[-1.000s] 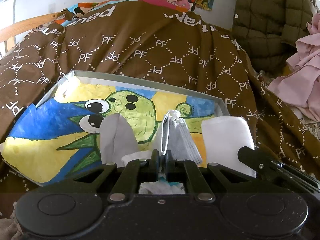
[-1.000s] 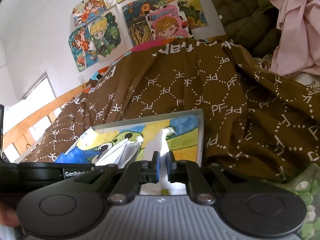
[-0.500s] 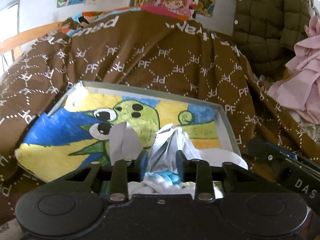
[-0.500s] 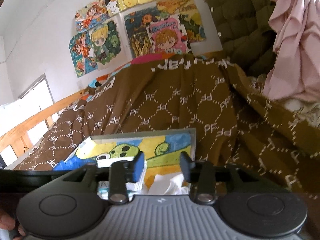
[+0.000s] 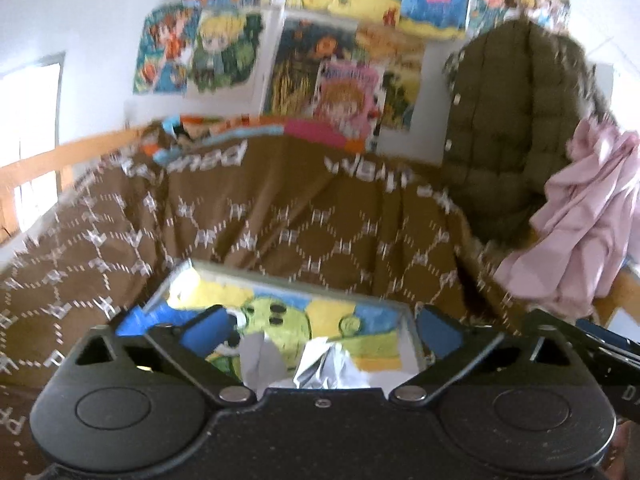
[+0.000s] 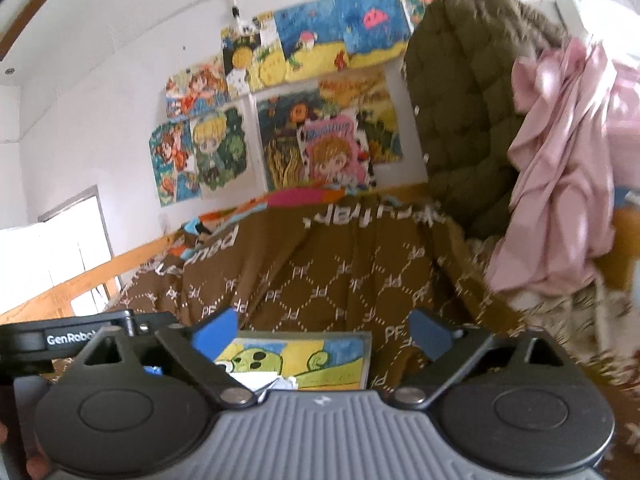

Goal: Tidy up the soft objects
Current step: 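Open both tools to release the mask and tissue into the tray, then move both open tools back over the remaining pile of items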

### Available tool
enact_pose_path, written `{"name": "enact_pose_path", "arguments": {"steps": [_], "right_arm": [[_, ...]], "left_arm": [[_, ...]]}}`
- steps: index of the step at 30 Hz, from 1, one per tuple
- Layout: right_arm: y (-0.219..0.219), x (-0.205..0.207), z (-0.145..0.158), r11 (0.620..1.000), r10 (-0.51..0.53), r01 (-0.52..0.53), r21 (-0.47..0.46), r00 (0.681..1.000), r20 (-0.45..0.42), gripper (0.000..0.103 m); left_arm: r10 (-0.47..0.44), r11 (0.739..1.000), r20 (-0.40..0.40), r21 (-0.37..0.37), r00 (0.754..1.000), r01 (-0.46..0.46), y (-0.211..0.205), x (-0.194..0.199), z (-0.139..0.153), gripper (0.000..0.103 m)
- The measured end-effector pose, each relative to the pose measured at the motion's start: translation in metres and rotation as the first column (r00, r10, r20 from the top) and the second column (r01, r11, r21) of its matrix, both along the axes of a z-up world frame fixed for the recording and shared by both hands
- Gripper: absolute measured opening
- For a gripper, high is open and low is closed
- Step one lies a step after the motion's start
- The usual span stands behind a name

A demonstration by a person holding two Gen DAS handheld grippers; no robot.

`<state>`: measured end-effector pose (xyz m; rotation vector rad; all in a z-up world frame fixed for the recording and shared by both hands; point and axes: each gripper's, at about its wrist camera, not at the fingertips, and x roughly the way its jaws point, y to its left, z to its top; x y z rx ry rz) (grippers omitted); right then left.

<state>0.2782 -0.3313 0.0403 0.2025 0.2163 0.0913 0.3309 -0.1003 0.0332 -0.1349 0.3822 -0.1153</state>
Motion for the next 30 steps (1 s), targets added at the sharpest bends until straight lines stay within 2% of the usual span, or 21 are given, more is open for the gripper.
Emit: {"name": "enact_pose_path", "arguments": {"steps": [2,8,15,19,24,27,30], "right_arm": [[0.001,-0.016,0.009,1.000,0.000,0.001,-0.018,1.000,0.020,0.103],[0.009,-0.061,0.037,0.997,-0.007,0.015,-0.071,0.994,0.112,0.103],[0.016,-0.101,0.040,0.999,0.004,0.003,-0.042,0.987,0.161,0.103],[0.024,-0.118,0.037,0.998,0.008,0.001,-0.056,0.988,0.157,0.103],[0.038,-0.138,0.028,0.998,0.014,-0.006,-0.058,0.989,0.149,0.103],[0.045,-0.148,0.019,0.998,0.018,-0.011,-0.058,0.991,0.130,0.103],[0.053,-0.159,0.007,0.996,0.034,-0.023,-0.086,0.992,0.122,0.103]], "left_arm": [[-0.007,1.000,0.029,0.001,1.000,0.007,0.000,-0.015,0.010,0.102],[-0.003,1.000,0.088,0.025,0.996,0.001,0.000,-0.064,0.033,0.102],[0.029,0.999,0.112,0.019,0.993,-0.031,0.015,-0.113,0.047,0.102],[0.078,0.997,0.097,-0.028,0.992,-0.075,0.031,-0.143,0.044,0.102],[0.140,0.985,0.040,-0.104,0.989,-0.135,0.055,-0.169,0.040,0.102],[0.153,0.984,0.029,-0.100,0.988,-0.150,0.068,-0.183,0.038,0.102],[0.155,0.986,0.022,-0.065,0.988,-0.154,0.078,-0.195,0.035,0.102]]}}
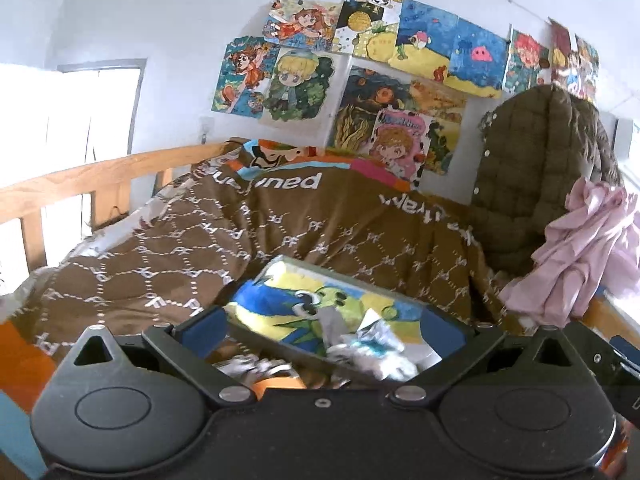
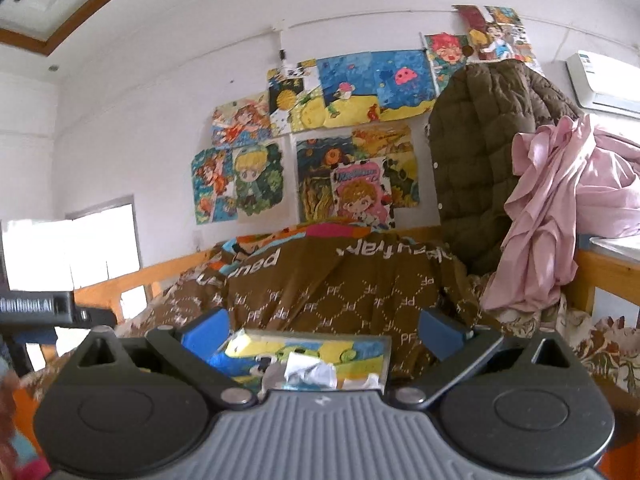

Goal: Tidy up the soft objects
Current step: 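Move both open tools back over the remaining pile of items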

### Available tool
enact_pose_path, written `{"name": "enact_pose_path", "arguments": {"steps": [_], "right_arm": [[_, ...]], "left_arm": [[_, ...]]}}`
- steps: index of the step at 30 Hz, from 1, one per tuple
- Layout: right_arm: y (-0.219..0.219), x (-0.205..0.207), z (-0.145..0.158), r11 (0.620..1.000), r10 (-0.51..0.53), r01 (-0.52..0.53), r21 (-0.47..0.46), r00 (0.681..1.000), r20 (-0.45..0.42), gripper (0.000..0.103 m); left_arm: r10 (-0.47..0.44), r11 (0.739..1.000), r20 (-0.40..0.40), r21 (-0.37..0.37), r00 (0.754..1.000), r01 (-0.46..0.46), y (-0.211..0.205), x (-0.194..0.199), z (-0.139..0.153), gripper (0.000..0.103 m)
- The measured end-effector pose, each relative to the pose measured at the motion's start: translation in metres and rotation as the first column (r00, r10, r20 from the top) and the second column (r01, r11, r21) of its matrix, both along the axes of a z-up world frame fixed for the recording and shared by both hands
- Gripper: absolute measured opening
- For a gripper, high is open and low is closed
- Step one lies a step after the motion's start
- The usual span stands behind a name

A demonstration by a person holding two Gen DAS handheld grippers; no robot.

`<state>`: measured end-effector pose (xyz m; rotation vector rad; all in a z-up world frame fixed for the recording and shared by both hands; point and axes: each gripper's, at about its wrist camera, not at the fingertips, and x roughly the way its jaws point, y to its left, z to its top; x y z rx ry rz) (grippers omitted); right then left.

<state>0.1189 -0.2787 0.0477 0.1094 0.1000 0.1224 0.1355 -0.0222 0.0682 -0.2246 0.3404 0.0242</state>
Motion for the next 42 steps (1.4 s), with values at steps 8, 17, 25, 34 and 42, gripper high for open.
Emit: {"name": "enact_pose_path", "arguments": {"steps": [8,17,25,34,42], "right_arm": [[0.026,-0.033,-0.041,0.995,0.020,-0.029,-0.100,0.996,-0.087,0.103],[0.064,-0.017,-0.073,0.955,0.047,-0.121,-0.271,0.964,-0.263,0.103],[0.068,-0.002,-0.093,0.943,0.006,-0.135,-0.305,0.921,-0.390,0.103],[0.059,0.019,-0.107,0.946,-0.025,-0.141,-0.293,0.867,-0.498,0.103],[0.065,0.046,-0.121,0.916,0.000,-0.215,-0.339,0.845,-0.535,0.103]], "left_arm": [[-0.019,0.995,-0.031,0.100,0.999,0.022,0.020,-0.018,-0.020,0.102],[-0.152,0.971,-0.155,0.159,0.976,0.176,0.032,-0.016,-0.076,0.102],[-0.305,0.919,-0.263,0.172,0.915,0.356,0.023,-0.015,-0.122,0.102],[-0.435,0.821,-0.344,0.229,0.832,0.523,-0.002,-0.009,-0.151,0.102],[-0.444,0.820,-0.373,0.197,0.815,0.537,-0.003,0.004,-0.159,0.093]]}}
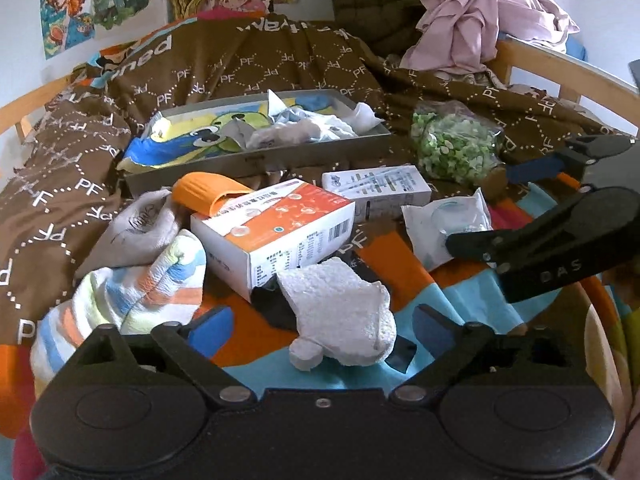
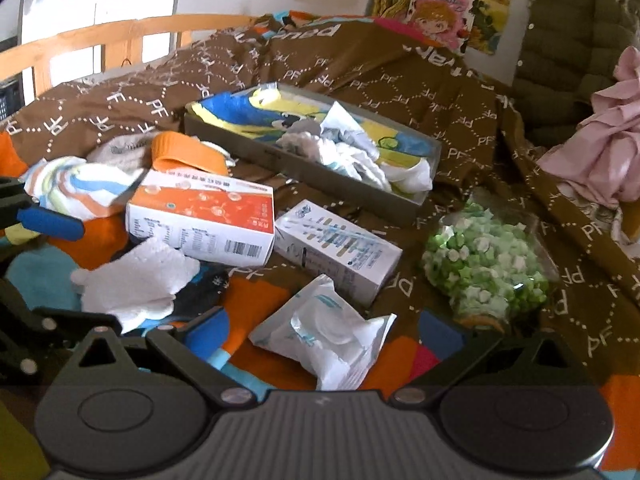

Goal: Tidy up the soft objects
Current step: 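Move both open tools back over the remaining pile of items, then grasp the white textured cloth with the left tool while the right tool grasps a white tissue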

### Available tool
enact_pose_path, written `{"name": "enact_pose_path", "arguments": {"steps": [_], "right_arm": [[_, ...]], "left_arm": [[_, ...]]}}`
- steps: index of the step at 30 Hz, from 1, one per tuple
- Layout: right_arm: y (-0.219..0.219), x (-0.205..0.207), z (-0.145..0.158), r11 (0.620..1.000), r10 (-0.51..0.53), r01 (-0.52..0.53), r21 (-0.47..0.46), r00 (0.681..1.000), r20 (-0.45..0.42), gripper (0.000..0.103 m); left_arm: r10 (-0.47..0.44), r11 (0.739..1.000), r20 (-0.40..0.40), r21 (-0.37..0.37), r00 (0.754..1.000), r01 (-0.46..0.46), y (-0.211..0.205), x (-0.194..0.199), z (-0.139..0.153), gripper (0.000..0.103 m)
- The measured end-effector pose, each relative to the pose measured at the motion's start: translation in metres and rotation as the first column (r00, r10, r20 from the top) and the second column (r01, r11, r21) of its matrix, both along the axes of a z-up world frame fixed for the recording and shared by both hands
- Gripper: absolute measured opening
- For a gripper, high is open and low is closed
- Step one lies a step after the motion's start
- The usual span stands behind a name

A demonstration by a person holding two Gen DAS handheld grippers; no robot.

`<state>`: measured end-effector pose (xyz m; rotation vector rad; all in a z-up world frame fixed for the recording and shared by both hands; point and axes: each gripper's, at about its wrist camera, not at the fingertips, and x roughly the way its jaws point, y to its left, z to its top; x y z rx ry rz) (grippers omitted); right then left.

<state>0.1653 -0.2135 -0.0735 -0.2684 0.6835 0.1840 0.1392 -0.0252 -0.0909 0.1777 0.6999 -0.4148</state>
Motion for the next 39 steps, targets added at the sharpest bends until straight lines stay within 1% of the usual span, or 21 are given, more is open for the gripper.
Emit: {"name": "enact_pose_path", "arguments": {"steps": [3,8,10,14,15,18,23,26,32,34,37,39], "right_arm": [[-0.006,0.012,-0.007,0.999,-0.019,0.020,0.026,0.999,-0.036,0.103],[-0.016,0.021,-0.016,0.994,-0.058,0.067,0.090,0.993,-0.101,0.103],[-0.020,0.024,-0.018,0.988,-0.061,0.079,0.134,0.989,-0.133,0.103],[-0.026,0.028,-0.021,0.975,-0.073,0.106,0.195,0.983,-0.169,0.102],[-0.027,0.028,-0.022,0.970,-0.074,0.112,0.213,0.981,-0.180,0.102],[-0.032,0.030,-0.022,0.955,-0.064,0.122,0.272,0.975,-0.212,0.100],[-0.035,0.032,-0.022,0.940,-0.079,0.144,0.308,0.973,-0.215,0.097],[-0.040,0.032,-0.023,0.924,-0.087,0.162,0.346,0.971,-0.221,0.093],[-0.044,0.033,-0.023,0.906,-0.096,0.179,0.383,0.970,-0.225,0.078],[-0.043,0.033,-0.024,0.906,-0.095,0.180,0.383,0.969,-0.229,0.068],[-0.042,0.034,-0.026,0.906,-0.096,0.186,0.381,0.965,-0.243,0.056],[-0.041,0.033,-0.026,0.905,-0.099,0.187,0.382,0.966,-0.238,0.054]], "left_arm": [[-0.028,1.000,-0.031,-0.011,0.999,0.027,-0.001,0.003,-0.003,0.086],[-0.055,0.998,-0.085,-0.021,0.995,0.053,-0.007,0.010,-0.010,0.079],[-0.044,0.999,-0.094,-0.020,0.995,0.042,-0.009,0.012,-0.013,0.074],[-0.017,0.999,-0.106,-0.043,0.994,0.013,-0.008,0.015,-0.013,0.065],[-0.012,0.999,-0.106,-0.041,0.994,0.008,-0.007,0.015,-0.013,0.062],[-0.005,0.999,-0.113,-0.047,0.994,0.000,-0.007,0.016,-0.013,0.062],[0.006,0.999,-0.105,-0.038,0.994,-0.010,-0.009,0.014,-0.012,0.061],[0.011,0.999,-0.099,-0.051,0.995,-0.016,-0.008,0.012,-0.010,0.061],[0.007,0.996,-0.087,-0.085,0.996,-0.015,-0.007,0.010,-0.006,0.061],[0.002,0.996,-0.083,-0.087,0.997,-0.009,-0.008,0.009,-0.006,0.061],[-0.001,0.996,-0.079,-0.085,0.997,-0.005,-0.009,0.007,-0.006,0.061],[0.003,0.997,-0.077,-0.083,0.997,-0.009,-0.010,0.007,-0.006,0.061]]}}
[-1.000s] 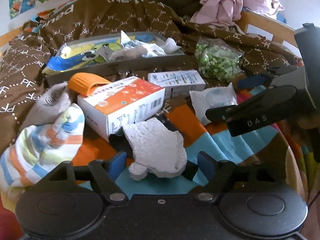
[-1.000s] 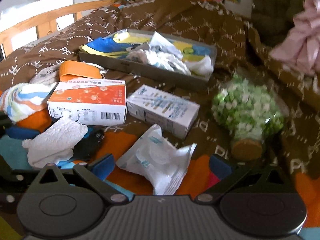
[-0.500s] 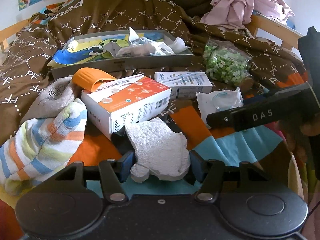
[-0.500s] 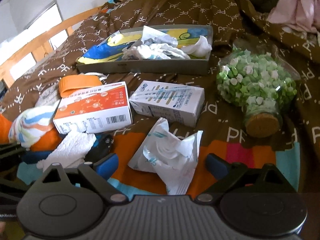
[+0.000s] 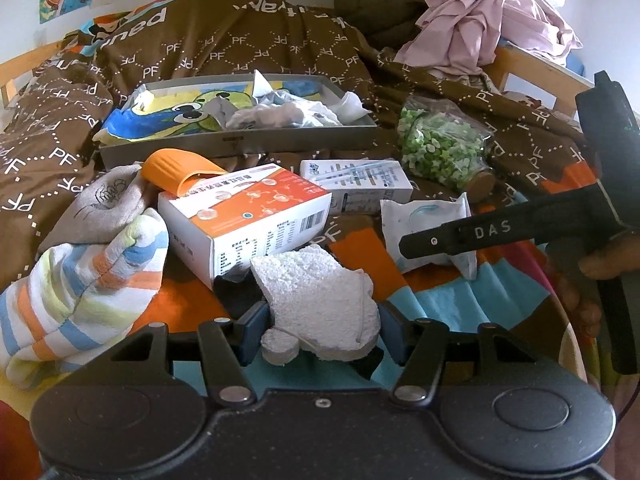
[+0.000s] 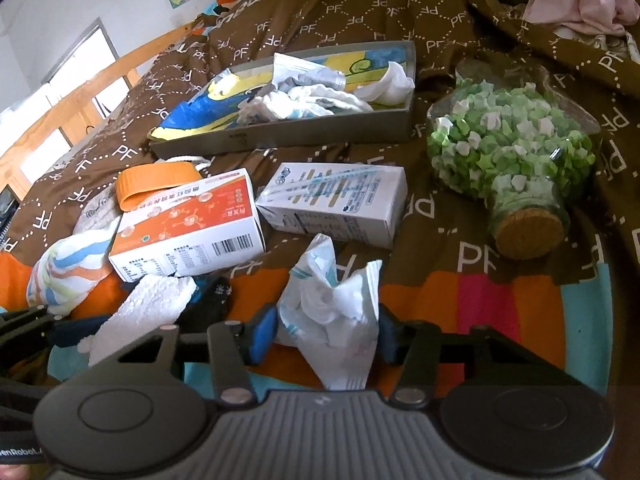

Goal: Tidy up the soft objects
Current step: 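Grasp the white textured cloth with the left tool while the right tool grasps a white tissue, then lift both held items up and carry them over the grey tray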

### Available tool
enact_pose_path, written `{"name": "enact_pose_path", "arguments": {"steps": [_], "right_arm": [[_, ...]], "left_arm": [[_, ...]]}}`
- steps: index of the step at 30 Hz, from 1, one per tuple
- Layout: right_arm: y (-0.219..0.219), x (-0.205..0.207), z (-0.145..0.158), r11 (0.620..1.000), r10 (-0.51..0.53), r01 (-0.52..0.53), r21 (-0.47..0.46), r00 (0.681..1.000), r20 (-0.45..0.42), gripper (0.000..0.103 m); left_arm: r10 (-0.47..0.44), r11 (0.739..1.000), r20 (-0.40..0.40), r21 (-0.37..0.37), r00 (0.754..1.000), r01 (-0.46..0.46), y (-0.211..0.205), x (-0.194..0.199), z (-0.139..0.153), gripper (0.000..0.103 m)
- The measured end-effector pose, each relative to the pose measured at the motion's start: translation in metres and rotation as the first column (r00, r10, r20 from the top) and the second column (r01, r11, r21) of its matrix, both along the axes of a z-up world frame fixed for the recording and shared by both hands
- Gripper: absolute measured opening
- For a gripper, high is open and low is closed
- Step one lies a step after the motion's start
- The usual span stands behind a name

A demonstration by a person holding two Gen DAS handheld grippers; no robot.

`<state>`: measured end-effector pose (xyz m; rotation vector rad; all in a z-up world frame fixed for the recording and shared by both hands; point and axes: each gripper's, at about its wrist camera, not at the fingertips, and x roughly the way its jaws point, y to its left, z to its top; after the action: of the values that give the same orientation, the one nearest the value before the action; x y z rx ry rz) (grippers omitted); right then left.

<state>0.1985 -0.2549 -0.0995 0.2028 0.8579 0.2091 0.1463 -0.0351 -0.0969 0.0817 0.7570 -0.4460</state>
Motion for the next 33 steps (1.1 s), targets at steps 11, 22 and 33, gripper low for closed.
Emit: {"name": "enact_pose_path", "arguments": {"steps": [11,22,33], "right_arm": [[0.004,-0.005,0.007,1.000,0.009,-0.009,-0.006,0.998,0.056,0.042],[-0.003,-0.013,0.024,0.999,-0.010,0.003,0.039,0.984,0.177,0.042],[-0.004,-0.025,0.047,0.999,-0.014,0.000,0.039,0.927,0.374,0.042]], "left_arm": [[0.020,0.999,0.023,-0.035,1.000,-0.020,0.002,-0.004,0.010,0.061],[0.039,0.997,0.078,-0.069,0.996,-0.034,-0.003,-0.017,0.033,0.061],[0.095,0.992,0.164,-0.093,0.982,-0.081,-0.010,-0.003,0.063,0.061]]}}
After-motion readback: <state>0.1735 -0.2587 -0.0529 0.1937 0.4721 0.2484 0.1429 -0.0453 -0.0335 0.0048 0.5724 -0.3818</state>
